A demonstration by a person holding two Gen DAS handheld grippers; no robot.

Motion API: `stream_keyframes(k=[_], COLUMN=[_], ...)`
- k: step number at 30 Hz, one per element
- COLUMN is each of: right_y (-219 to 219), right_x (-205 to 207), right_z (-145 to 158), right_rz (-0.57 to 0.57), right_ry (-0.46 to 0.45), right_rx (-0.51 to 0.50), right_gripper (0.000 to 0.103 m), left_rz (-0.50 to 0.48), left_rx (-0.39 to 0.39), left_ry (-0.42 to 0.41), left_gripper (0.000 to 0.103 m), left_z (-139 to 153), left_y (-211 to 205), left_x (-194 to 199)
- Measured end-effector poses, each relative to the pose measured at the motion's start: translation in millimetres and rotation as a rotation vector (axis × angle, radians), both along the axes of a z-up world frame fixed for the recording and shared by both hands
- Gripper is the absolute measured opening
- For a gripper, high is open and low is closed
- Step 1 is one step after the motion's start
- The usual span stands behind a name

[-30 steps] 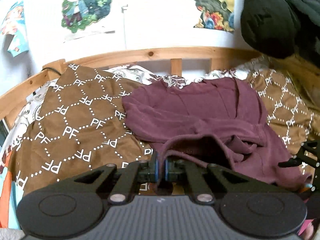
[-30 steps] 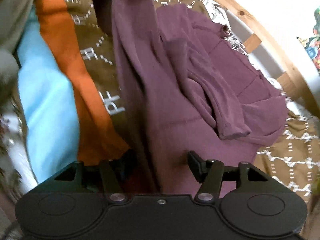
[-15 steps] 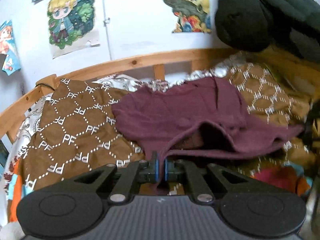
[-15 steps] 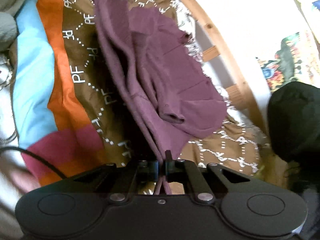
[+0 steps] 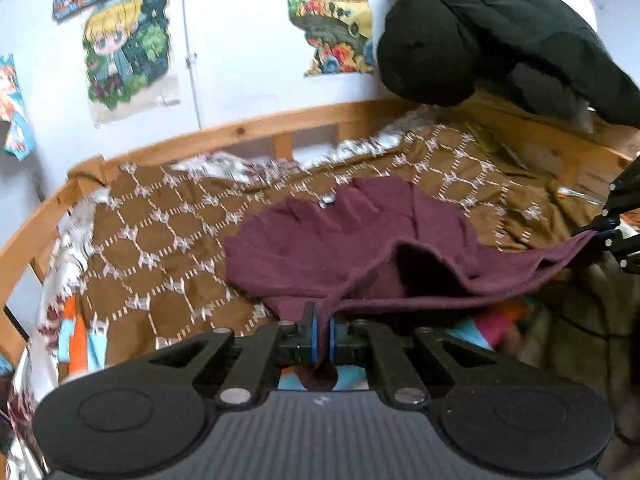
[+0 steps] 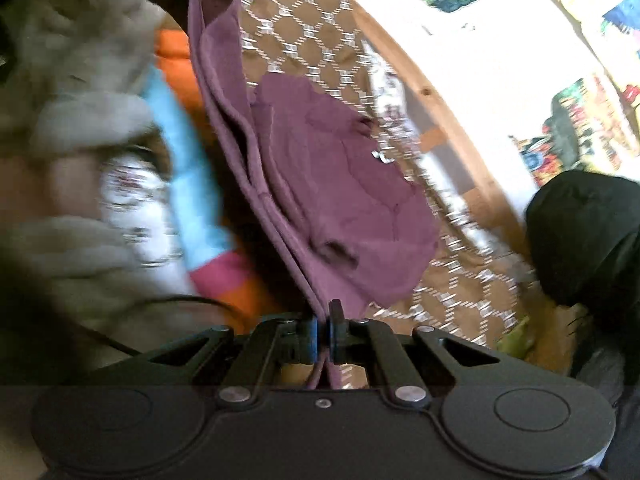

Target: Fold small clothes

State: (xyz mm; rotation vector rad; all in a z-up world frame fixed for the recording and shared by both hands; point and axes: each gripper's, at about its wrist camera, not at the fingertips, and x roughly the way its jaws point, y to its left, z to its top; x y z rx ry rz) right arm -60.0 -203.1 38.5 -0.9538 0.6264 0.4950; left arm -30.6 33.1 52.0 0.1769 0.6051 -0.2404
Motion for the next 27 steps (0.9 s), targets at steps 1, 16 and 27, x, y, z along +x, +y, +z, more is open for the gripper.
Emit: stream_keyframes(k=[1,16,27], right_y=[0,-5,15], right_x=[-5,112,285], right_z=[3,16,-44], right_rz=[0.002,-0.088,-0.236], right_ry=[0.022,-0.231,-0.388], right_rx=[0.007,0.055,0.170], right_gripper=[0.004,0.004,0.005], left_rz=[0.003,0.148,0.305], left_rx=[-0.015,-0.003,-0.027], left_ry=[0.026,-0.027,0.020], left_gripper=[0.004,0.005,0.005], left_z=[0,12,-60], left_y=[2,-2,8], left_x=[0,148,319])
